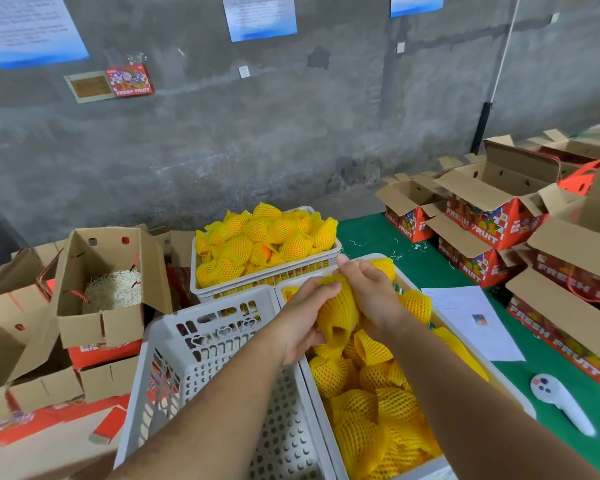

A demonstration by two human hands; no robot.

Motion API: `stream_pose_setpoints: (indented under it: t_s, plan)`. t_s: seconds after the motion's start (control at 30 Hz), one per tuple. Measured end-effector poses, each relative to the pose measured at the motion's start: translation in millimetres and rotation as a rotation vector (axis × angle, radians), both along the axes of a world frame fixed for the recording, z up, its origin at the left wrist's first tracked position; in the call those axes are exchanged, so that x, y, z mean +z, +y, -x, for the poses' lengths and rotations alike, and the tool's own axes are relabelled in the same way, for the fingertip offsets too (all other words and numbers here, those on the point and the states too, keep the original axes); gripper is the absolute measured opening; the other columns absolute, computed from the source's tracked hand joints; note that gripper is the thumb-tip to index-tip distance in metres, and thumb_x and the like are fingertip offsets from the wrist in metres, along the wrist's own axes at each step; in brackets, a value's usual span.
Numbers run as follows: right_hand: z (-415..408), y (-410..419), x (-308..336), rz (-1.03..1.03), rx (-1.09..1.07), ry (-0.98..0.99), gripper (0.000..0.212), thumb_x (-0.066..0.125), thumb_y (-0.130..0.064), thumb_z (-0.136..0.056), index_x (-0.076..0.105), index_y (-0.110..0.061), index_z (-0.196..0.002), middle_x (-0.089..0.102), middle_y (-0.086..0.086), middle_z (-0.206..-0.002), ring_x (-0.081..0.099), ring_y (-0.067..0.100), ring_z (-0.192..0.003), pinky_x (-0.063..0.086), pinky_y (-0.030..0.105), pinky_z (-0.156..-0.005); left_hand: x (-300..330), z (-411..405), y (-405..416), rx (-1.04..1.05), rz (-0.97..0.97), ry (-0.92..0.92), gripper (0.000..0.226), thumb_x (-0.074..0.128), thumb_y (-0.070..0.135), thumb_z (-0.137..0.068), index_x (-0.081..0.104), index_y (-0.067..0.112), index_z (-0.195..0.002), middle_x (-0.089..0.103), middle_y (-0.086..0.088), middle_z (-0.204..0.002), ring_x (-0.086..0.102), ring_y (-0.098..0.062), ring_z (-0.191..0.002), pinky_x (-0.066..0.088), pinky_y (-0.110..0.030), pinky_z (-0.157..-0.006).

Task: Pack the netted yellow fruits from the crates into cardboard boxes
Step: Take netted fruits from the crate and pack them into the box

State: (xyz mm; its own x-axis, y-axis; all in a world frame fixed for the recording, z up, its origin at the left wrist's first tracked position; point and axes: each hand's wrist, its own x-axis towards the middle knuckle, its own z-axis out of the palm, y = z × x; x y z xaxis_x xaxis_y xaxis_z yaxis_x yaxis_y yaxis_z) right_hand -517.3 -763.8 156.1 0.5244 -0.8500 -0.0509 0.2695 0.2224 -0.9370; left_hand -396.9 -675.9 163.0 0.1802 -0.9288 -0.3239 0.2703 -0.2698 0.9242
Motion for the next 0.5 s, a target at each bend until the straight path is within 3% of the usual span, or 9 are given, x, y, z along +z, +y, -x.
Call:
stream_pose_setpoints:
  t_s: [0.07,0.13,0.2,0.23,0.3,0.4,0.5]
  plan:
    - [0.6,-7.4,-15.0,0.082,-0.092,0.155,0.043,0.059,-0.055,-0.098,0.062,-0.013,-0.106,0.07,0.009,-0.101,0.069,0.026,-0.096,0.057,0.039,-0.078,-5.0,1.1,-3.3,0.086,-0.041,-0.084,0.014,0.063,0.046,-0.098,0.07,0.037,-0.106,0.076,-0.004,-0.112,0.074,-0.029,-0.105,0.062,-0.052,-0.083]
    - [16.9,-17.2,-43.1,0.36,-0.11,0.614,0.035,0.056,-0.051,-0.101,0.055,-0.023,-0.122,0.061,0.004,-0.12,0.059,0.027,-0.114,0.052,0.037,-0.085,-12.8,1.3,-6.2,0.173,-0.084,-0.106,0.015,0.059,0.045,-0.101,0.067,0.036,-0.109,0.072,-0.005,-0.115,0.07,-0.03,-0.106,0.061,-0.054,-0.085]
    - [41.6,-20.1,-83.6,0.639,0.21,1.258,0.074,0.067,-0.054,-0.092,0.03,-0.029,-0.152,0.033,0.007,-0.156,0.037,0.036,-0.141,0.046,0.049,-0.105,-20.6,0.5,-7.0,0.23,-0.112,-0.087,0.019,0.057,0.045,-0.103,0.063,0.035,-0.119,0.068,-0.005,-0.12,0.068,-0.031,-0.108,0.06,-0.056,-0.09]
    - [52.6,-17.4,-102.2,0.728,0.362,1.444,0.096,0.073,-0.057,-0.086,0.015,-0.033,-0.159,0.014,0.006,-0.165,0.024,0.041,-0.148,0.041,0.054,-0.111,-22.9,-0.3,-6.4,0.248,-0.118,-0.074,0.023,0.056,0.046,-0.103,0.061,0.035,-0.123,0.068,-0.004,-0.122,0.068,-0.03,-0.109,0.06,-0.055,-0.089]
    - [63.6,-13.5,-124.1,0.776,0.393,1.504,0.116,0.083,-0.058,-0.074,0.005,-0.038,-0.158,0.004,0.006,-0.166,0.02,0.043,-0.149,0.043,0.056,-0.109,-26.6,-2.5,-5.0,0.27,-0.112,-0.075,0.031,0.057,0.05,-0.102,0.06,0.034,-0.129,0.07,-0.002,-0.122,0.07,-0.029,-0.107,0.062,-0.053,-0.086]
    - [61.9,-22.7,-120.3,0.663,0.107,1.399,0.104,0.086,-0.059,-0.07,0.022,-0.032,-0.149,0.029,0.007,-0.15,0.043,0.038,-0.134,0.05,0.048,-0.1,-31.0,-5.5,-3.1,0.321,-0.101,-0.143,0.041,0.063,0.056,-0.096,0.058,0.034,-0.13,0.071,0.0,-0.117,0.072,-0.026,-0.102,0.063,-0.048,-0.083]
    - [62.5,-31.4,-113.0,0.535,0.077,1.417,0.092,0.081,-0.064,-0.074,0.035,-0.024,-0.144,0.039,0.008,-0.139,0.056,0.03,-0.117,0.057,0.038,-0.088,-35.6,-7.7,-2.0,0.409,-0.135,-0.074,0.065,0.078,0.058,-0.084,0.044,0.033,-0.134,0.066,-0.005,-0.12,0.07,-0.027,-0.103,0.064,-0.047,-0.08]
